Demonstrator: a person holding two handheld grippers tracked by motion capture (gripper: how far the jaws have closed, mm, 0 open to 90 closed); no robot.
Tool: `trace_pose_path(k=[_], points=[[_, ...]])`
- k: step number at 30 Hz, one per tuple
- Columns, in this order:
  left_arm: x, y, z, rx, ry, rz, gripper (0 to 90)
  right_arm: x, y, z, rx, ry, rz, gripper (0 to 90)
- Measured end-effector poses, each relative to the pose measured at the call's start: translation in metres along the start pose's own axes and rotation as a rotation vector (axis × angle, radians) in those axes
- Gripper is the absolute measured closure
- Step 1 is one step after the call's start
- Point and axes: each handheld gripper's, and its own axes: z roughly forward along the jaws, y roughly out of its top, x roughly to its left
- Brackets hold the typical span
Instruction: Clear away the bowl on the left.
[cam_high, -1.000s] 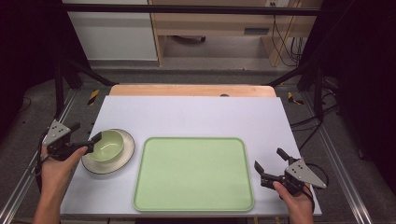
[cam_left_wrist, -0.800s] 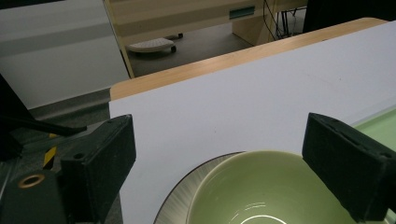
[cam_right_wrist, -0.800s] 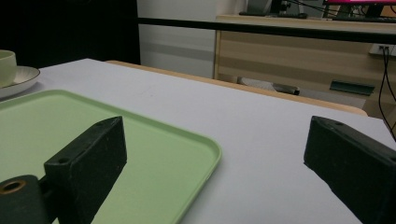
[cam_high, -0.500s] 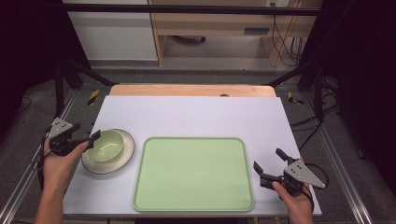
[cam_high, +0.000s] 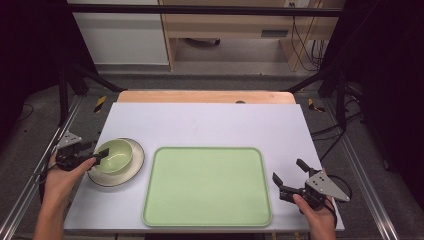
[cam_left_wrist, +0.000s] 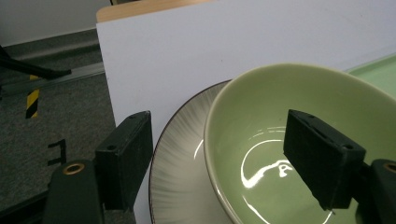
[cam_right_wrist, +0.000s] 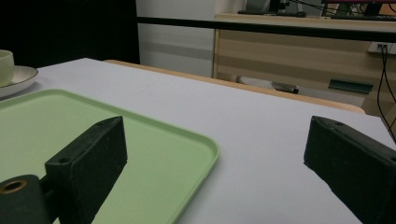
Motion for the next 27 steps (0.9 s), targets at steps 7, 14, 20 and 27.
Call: trace_pose_path(k=[7,14,20,27], points=[[-0.005,0.002,0.005,0.036,0.032,-0.014,32.3,0.001,0.000,0.000,0.000,0.004,-0.004,6.1],[-0.003,-0.002,0.011,0.081,0.044,-0.054,39.0,0.000,0.000,0.001,-0.001,0.005,0.000,6.1],[-0.002,-0.002,0.011,0.101,0.034,-0.083,47.8,0.001,0.000,0.001,0.003,0.005,0.004,6.0],[0.000,-0.001,0.011,0.122,0.038,-0.102,52.1,0.001,-0.001,0.002,0.003,0.004,0.001,6.0]])
